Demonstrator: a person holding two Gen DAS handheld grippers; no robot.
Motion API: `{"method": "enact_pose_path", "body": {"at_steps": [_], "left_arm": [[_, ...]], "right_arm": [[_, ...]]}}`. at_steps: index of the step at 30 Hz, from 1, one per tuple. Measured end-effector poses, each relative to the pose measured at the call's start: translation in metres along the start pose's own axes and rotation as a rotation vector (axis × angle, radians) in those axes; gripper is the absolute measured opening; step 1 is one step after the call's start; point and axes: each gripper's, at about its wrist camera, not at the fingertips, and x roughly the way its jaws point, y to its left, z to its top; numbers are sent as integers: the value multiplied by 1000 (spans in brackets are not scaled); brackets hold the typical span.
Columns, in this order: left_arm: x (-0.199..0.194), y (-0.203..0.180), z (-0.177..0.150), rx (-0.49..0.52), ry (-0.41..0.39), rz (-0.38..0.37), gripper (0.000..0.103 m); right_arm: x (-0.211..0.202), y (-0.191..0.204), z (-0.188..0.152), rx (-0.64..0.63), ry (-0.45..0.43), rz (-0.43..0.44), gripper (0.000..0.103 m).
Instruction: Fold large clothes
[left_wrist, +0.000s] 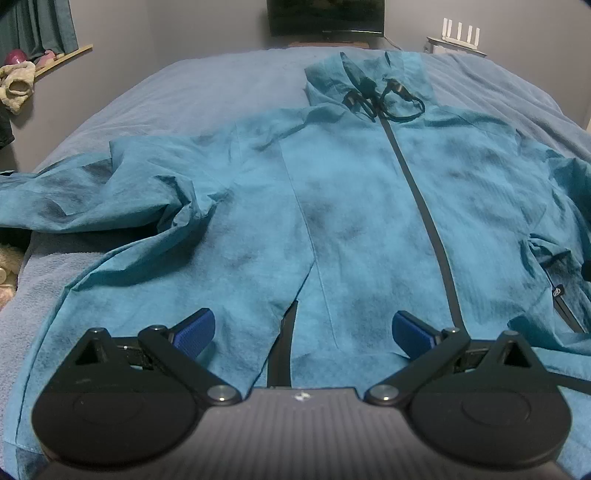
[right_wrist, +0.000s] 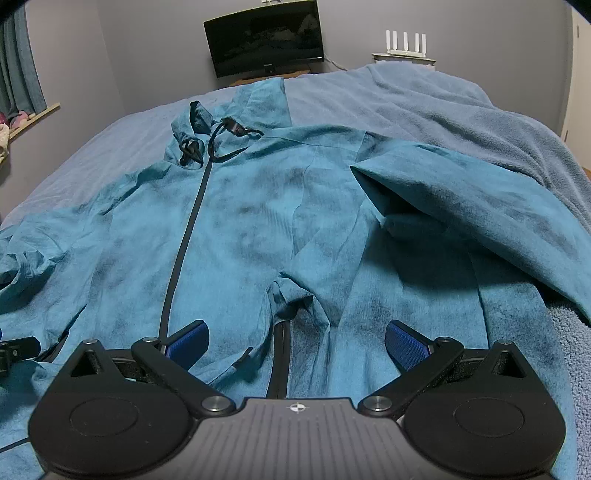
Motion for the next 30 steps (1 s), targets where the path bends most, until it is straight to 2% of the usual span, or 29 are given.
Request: {"method": "enact_pose_path", "body": {"at_steps": [30], "left_arm": [[0,-1,-1,-1,5,-2,103]], "right_arm": [[4,-1,2,8,10,2,103]]}}
